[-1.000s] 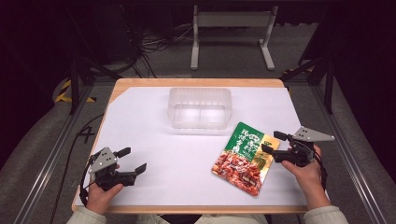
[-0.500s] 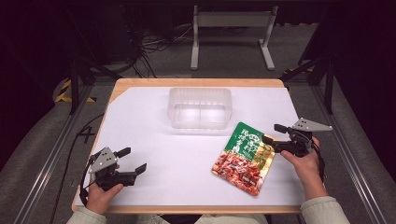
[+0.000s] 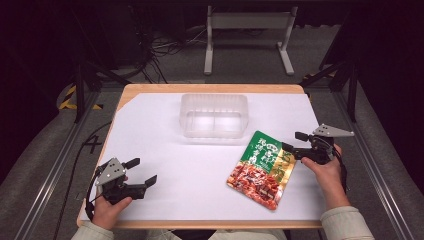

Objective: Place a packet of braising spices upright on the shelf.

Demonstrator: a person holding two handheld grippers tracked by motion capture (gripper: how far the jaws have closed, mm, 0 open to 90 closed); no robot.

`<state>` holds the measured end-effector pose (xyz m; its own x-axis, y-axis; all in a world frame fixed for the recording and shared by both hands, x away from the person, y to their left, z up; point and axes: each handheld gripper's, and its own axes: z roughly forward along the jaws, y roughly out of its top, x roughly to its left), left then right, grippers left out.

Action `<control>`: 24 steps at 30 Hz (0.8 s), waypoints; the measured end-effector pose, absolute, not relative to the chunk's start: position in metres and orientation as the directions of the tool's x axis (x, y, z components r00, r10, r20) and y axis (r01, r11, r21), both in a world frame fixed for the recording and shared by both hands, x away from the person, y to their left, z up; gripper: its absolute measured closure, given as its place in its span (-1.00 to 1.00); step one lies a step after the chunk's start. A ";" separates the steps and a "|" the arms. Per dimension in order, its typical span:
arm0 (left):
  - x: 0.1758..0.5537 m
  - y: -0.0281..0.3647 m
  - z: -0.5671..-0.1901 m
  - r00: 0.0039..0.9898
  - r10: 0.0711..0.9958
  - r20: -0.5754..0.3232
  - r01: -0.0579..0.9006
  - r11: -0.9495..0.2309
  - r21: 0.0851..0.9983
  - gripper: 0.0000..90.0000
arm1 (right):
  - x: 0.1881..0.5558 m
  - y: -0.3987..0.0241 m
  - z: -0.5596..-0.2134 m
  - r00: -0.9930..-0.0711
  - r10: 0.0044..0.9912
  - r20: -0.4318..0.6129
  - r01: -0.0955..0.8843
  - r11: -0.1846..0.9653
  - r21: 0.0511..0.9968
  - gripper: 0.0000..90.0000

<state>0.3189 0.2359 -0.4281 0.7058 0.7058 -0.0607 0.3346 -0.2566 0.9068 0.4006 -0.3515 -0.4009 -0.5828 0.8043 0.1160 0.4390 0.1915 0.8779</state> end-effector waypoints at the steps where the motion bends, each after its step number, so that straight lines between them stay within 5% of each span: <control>1: 0.319 0.236 -0.428 0.706 0.706 -0.061 0.334 -0.255 0.907 -0.67 | 0.401 -0.353 -0.402 -0.578 0.807 0.120 0.450 0.192 0.872 -0.51; 24: 0.320 0.236 -0.429 0.706 0.705 -0.064 0.339 -0.257 0.905 -0.67 | 0.415 -0.362 -0.433 -0.504 0.846 0.176 0.635 0.224 0.739 -0.47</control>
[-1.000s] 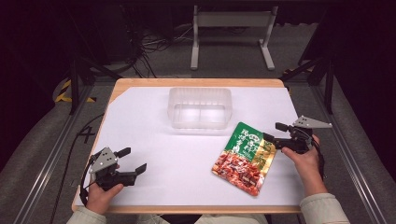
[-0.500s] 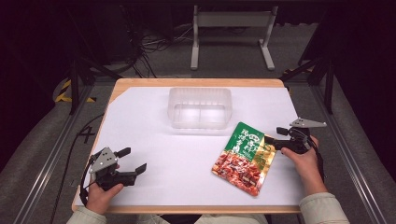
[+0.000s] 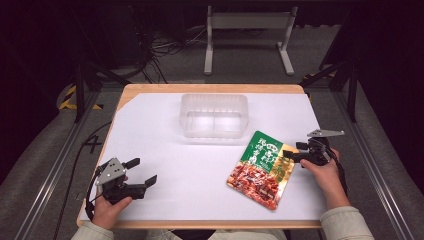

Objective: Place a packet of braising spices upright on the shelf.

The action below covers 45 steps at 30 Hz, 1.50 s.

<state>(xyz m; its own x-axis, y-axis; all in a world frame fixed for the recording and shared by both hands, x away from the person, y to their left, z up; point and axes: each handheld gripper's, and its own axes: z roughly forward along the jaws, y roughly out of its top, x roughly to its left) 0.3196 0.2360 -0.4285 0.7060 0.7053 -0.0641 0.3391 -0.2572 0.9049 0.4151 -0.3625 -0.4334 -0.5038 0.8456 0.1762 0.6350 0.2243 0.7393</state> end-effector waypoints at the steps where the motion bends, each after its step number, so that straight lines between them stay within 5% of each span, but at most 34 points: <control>1: 0.320 0.236 -0.429 0.706 0.705 -0.065 0.339 -0.256 0.905 -0.67 | 0.415 -0.362 -0.434 -0.505 0.843 0.182 0.639 0.224 0.736 -0.47; 30: 0.320 0.237 -0.429 0.704 0.707 -0.067 0.343 -0.256 0.904 -0.67 | 0.403 -0.358 -0.424 -0.635 0.722 0.274 0.601 0.239 0.763 0.06; 45: 0.320 0.236 -0.429 0.705 0.707 -0.058 0.339 -0.265 0.903 -0.67 | 0.403 -0.349 -0.434 -0.639 0.757 0.136 0.563 0.341 0.753 0.43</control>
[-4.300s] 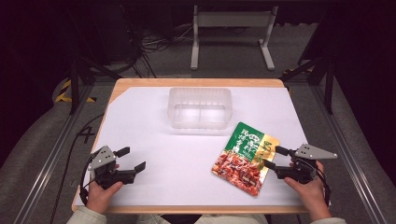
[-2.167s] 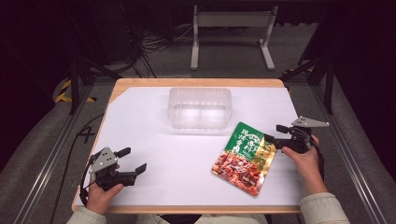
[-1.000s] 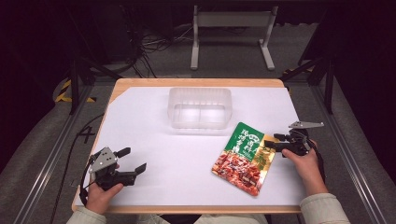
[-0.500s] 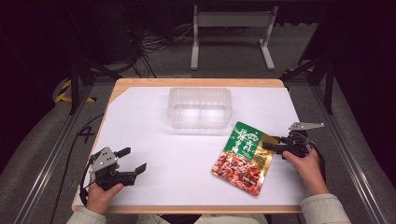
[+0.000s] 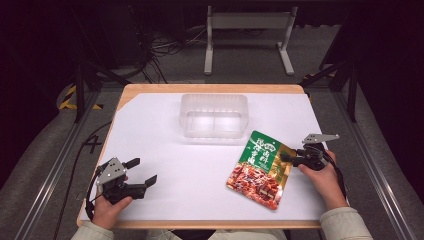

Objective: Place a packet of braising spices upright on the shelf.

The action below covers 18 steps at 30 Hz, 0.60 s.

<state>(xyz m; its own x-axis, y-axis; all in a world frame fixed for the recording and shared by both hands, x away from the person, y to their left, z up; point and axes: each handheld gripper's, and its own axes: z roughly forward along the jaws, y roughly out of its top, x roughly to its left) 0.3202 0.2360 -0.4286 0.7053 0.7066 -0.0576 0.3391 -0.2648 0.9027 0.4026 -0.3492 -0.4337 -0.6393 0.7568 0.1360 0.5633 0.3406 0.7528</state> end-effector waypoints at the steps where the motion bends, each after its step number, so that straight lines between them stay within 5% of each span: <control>1: 0.320 0.236 -0.429 0.706 0.706 -0.057 0.339 -0.266 0.902 -0.67 | 0.403 -0.349 -0.434 -0.638 0.758 0.134 0.564 0.342 0.752 0.45; 10: 0.320 0.236 -0.429 0.705 0.707 -0.057 0.339 -0.266 0.902 -0.67 | 0.406 -0.356 -0.438 -0.631 0.758 0.165 0.579 0.318 0.751 0.92; 18: 0.320 0.236 -0.429 0.704 0.707 -0.057 0.339 -0.264 0.903 -0.67 | 0.405 -0.356 -0.437 -0.621 0.763 0.180 0.590 0.304 0.748 1.00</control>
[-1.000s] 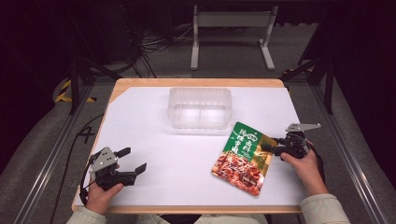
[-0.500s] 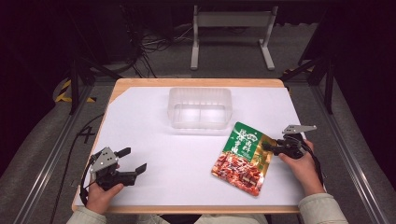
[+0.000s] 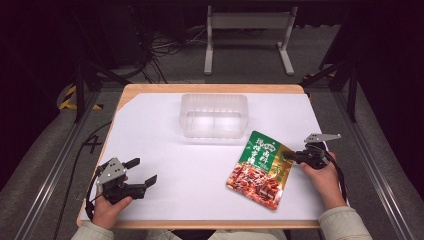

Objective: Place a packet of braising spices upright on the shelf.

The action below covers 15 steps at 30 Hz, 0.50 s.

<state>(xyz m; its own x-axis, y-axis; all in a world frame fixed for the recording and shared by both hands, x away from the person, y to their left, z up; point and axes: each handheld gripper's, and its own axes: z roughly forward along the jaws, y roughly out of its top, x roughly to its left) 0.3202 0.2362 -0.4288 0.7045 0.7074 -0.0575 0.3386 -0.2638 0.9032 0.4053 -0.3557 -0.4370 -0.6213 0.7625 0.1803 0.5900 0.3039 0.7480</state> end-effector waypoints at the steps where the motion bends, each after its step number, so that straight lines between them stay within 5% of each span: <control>1: 0.320 0.236 -0.429 0.704 0.707 -0.058 0.339 -0.263 0.903 -0.67 | 0.405 -0.356 -0.437 -0.622 0.762 0.179 0.587 0.303 0.750 1.00; 15: 0.320 0.236 -0.428 0.703 0.708 -0.065 0.341 -0.255 0.905 -0.67 | 0.394 -0.361 -0.415 -0.640 0.736 0.218 0.534 0.222 0.816 1.00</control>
